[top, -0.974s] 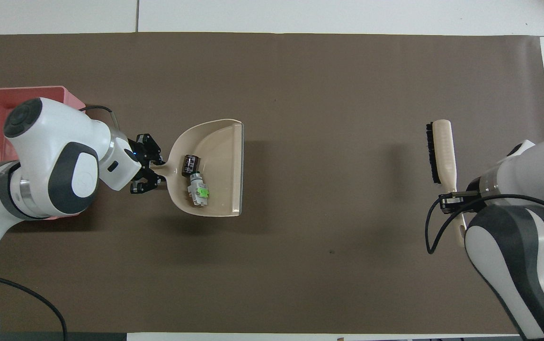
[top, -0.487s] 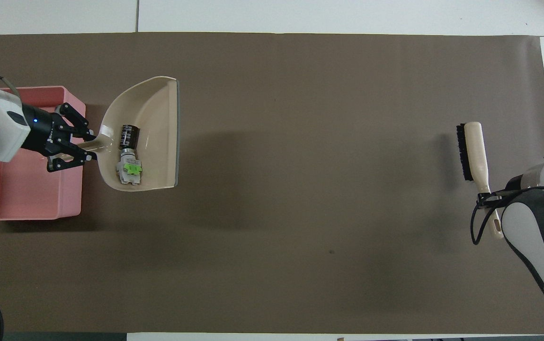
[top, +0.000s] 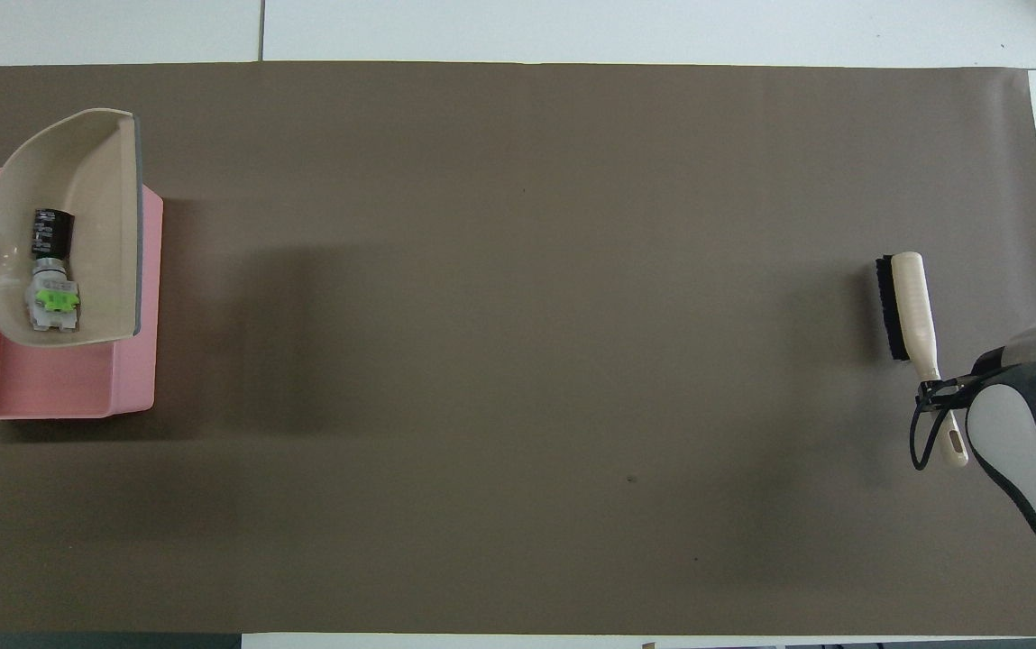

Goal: Clean e-waste and dump in bin
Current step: 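Tip the dustpan over the pink bin with the left gripper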

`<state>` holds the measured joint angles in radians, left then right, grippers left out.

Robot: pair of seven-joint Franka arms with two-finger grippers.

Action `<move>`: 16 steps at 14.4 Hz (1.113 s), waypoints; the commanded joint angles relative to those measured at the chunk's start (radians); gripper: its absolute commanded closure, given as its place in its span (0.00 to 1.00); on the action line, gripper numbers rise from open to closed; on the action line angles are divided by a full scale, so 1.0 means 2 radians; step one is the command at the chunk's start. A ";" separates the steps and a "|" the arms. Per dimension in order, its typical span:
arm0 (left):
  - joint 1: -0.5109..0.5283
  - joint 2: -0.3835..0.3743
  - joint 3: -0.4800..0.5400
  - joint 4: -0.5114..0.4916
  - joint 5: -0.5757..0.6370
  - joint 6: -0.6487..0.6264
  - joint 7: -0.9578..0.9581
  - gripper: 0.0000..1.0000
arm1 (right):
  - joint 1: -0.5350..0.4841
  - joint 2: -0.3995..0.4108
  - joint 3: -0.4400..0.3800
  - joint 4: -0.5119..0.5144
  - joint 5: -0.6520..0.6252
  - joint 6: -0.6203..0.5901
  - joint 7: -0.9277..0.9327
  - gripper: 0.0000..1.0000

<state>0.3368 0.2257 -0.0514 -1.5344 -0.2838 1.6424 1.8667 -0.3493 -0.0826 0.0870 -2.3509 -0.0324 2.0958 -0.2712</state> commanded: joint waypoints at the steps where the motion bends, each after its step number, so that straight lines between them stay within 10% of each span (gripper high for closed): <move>1: 0.013 0.037 0.005 0.064 0.057 -0.009 0.006 1.00 | -0.014 -0.009 0.008 -0.012 -0.007 0.008 -0.016 0.95; 8: 0.008 0.053 0.016 0.066 0.237 0.100 -0.019 1.00 | -0.014 -0.012 0.009 -0.028 0.000 0.019 -0.013 0.78; 10: 0.002 0.044 0.017 0.026 0.293 0.148 -0.063 1.00 | -0.015 -0.013 0.008 -0.028 0.001 0.018 -0.013 0.62; 13: -0.039 0.012 0.016 -0.053 0.480 0.192 -0.212 1.00 | -0.013 -0.012 0.009 -0.017 0.000 0.012 -0.015 0.00; 16: -0.056 -0.009 0.015 -0.103 0.588 0.210 -0.281 1.00 | -0.006 0.000 0.009 0.026 0.000 0.004 -0.015 0.00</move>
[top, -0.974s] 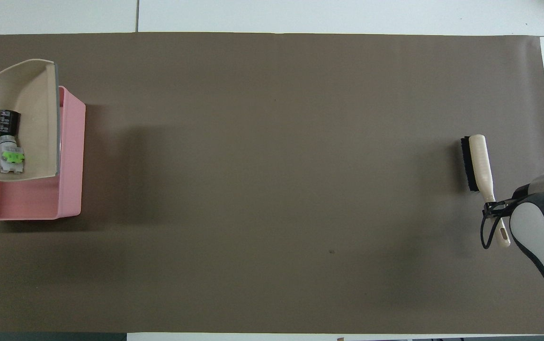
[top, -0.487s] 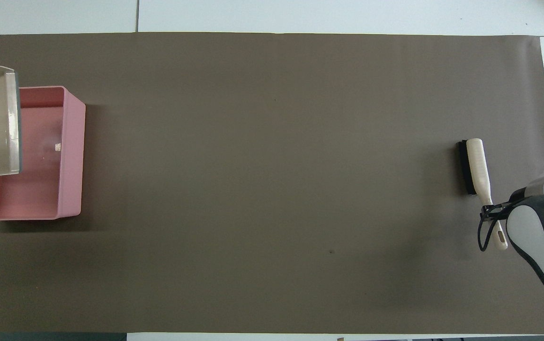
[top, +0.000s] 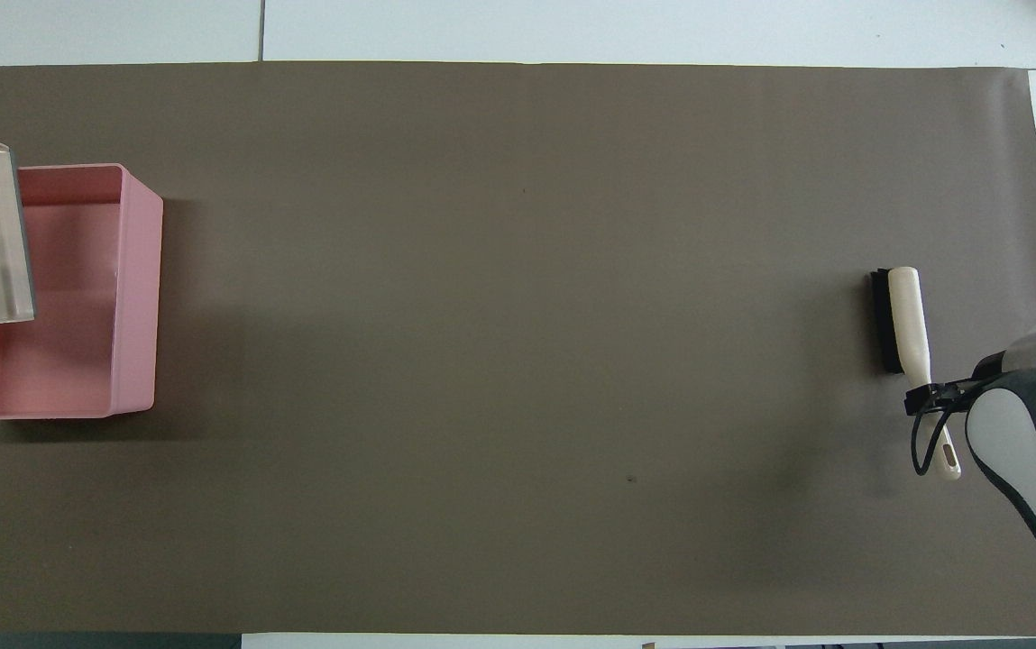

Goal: Clean e-waste and dump in bin
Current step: 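Tip the dustpan over the pink bin with the left gripper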

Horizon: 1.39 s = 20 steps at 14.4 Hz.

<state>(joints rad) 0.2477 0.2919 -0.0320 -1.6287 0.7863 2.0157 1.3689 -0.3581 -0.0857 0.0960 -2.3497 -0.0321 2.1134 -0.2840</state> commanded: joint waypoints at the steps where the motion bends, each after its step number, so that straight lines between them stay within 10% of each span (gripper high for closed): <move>1: -0.022 -0.042 0.005 -0.055 0.089 0.023 -0.040 1.00 | -0.001 0.001 0.005 0.041 0.000 -0.003 -0.008 0.00; 5: -0.042 -0.042 0.005 -0.052 0.160 0.018 -0.045 1.00 | 0.013 -0.002 0.012 0.127 0.001 -0.034 0.027 0.00; 13: -0.046 -0.058 0.006 -0.048 0.227 0.002 -0.061 1.00 | 0.056 0.056 0.029 0.417 -0.004 -0.315 0.184 0.00; 20: -0.074 -0.059 0.005 -0.051 0.268 -0.074 -0.088 1.00 | 0.087 0.052 0.022 0.410 -0.004 -0.321 0.187 0.00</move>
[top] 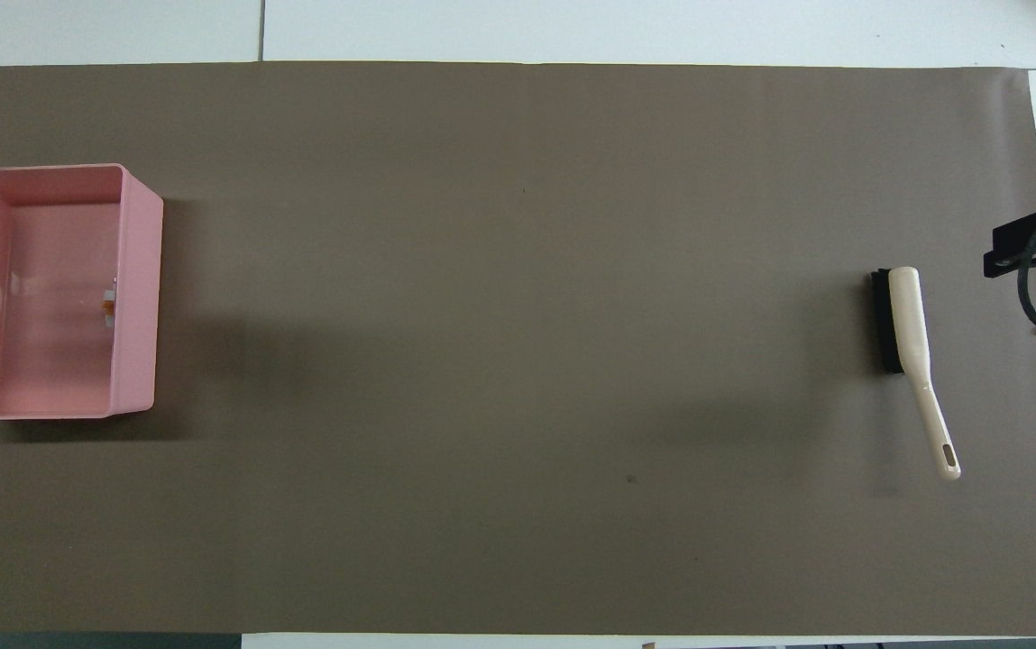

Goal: Clean e-waste and dump in bin
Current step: 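Tip the dustpan over the pink bin with the left gripper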

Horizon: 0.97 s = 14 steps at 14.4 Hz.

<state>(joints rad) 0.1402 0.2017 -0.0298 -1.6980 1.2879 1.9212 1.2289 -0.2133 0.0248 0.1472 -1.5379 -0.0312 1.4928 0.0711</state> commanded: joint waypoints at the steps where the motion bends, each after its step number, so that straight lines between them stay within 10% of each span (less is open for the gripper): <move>1: -0.023 -0.014 0.004 -0.015 0.017 -0.029 -0.018 1.00 | 0.054 -0.008 -0.036 -0.002 -0.004 -0.011 0.013 0.00; 8: -0.029 -0.020 0.000 -0.012 0.005 -0.034 0.033 1.00 | 0.107 -0.023 -0.092 -0.024 -0.001 -0.012 0.018 0.00; 14: -0.026 -0.011 0.002 0.028 -0.219 -0.030 0.135 1.00 | 0.155 -0.022 -0.137 -0.020 -0.002 -0.013 0.018 0.00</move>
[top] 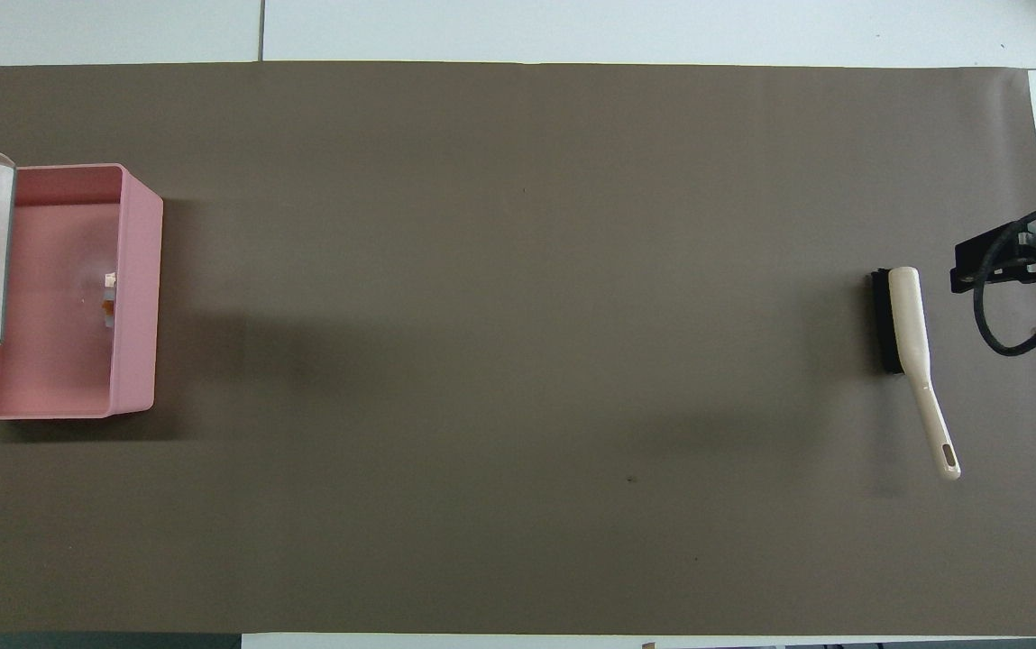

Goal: Clean e-waste and dump in bin
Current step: 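Lower the dustpan back onto the mat with the left gripper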

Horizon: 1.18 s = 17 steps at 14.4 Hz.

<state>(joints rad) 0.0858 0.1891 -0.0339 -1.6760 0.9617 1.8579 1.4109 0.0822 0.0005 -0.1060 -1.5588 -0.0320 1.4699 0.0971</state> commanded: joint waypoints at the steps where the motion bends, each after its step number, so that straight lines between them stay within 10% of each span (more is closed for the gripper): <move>1: 0.005 -0.004 0.004 0.033 -0.105 0.003 0.061 1.00 | 0.006 -0.011 -0.011 -0.012 -0.001 -0.003 0.003 0.00; 6: 0.001 -0.004 0.004 0.022 -0.285 0.011 0.095 1.00 | 0.003 -0.011 -0.011 -0.014 0.001 0.000 0.002 0.00; 17: -0.244 -0.036 0.004 -0.157 -0.298 0.096 -0.135 1.00 | 0.007 -0.008 -0.009 0.009 -0.008 -0.005 -0.003 0.00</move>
<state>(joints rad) -0.3393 0.1747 -0.0454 -1.8728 0.3725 1.9560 1.1971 0.0889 -0.0021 -0.1229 -1.5317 -0.0417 1.4686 0.0968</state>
